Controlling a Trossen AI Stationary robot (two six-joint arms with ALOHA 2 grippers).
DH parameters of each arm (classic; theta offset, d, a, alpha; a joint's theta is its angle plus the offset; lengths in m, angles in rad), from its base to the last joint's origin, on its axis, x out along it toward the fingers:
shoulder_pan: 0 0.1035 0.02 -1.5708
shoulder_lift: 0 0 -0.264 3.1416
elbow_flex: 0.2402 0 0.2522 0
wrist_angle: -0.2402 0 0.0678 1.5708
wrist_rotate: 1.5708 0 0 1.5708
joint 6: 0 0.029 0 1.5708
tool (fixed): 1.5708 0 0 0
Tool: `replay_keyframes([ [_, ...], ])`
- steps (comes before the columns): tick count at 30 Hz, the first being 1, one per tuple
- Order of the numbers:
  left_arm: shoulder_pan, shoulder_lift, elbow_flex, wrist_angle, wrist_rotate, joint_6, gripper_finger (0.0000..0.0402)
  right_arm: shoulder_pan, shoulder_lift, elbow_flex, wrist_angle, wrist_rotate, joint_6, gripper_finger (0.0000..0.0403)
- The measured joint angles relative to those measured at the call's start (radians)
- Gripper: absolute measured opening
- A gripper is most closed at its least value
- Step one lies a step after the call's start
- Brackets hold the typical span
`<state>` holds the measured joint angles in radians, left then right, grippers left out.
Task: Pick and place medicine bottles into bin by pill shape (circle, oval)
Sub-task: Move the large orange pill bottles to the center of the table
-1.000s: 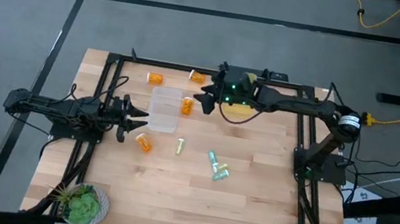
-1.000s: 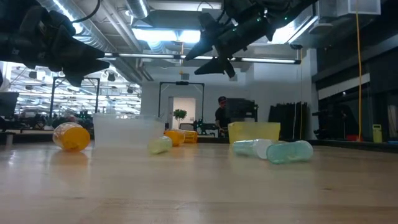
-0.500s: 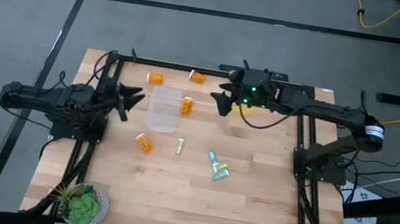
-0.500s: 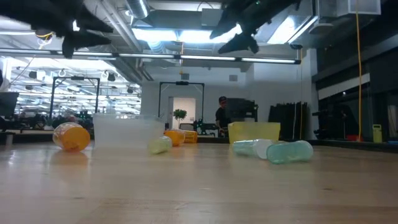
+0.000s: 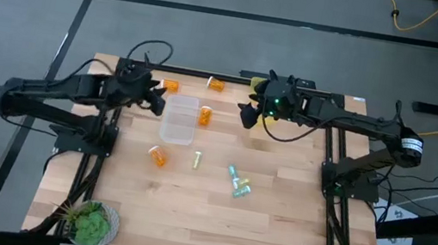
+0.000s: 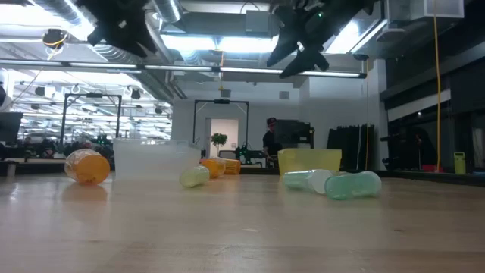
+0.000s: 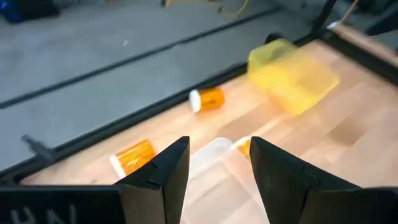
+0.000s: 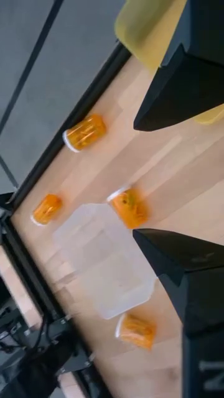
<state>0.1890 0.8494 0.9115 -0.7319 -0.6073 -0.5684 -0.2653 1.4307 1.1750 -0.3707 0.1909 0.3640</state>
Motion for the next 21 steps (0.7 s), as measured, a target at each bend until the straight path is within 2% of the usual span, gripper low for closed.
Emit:
replay_keyframes([
  [7, 0.184, 0.125, 0.053, -0.081, 0.171, 0.004, 0.0163, 0.000, 0.000, -0.039, -0.035, 0.000, 0.001, 0.0272],
  [13, 0.401, 0.204, 0.053, -0.093, 0.311, 0.052, 0.0163, 0.001, -0.006, -0.039, -0.067, -0.001, 0.020, 0.0272],
  [21, 0.652, 0.394, 0.053, -0.094, 0.360, 0.118, 0.0163, 0.070, -0.008, -0.039, -0.142, -0.001, 0.060, 0.0272],
])
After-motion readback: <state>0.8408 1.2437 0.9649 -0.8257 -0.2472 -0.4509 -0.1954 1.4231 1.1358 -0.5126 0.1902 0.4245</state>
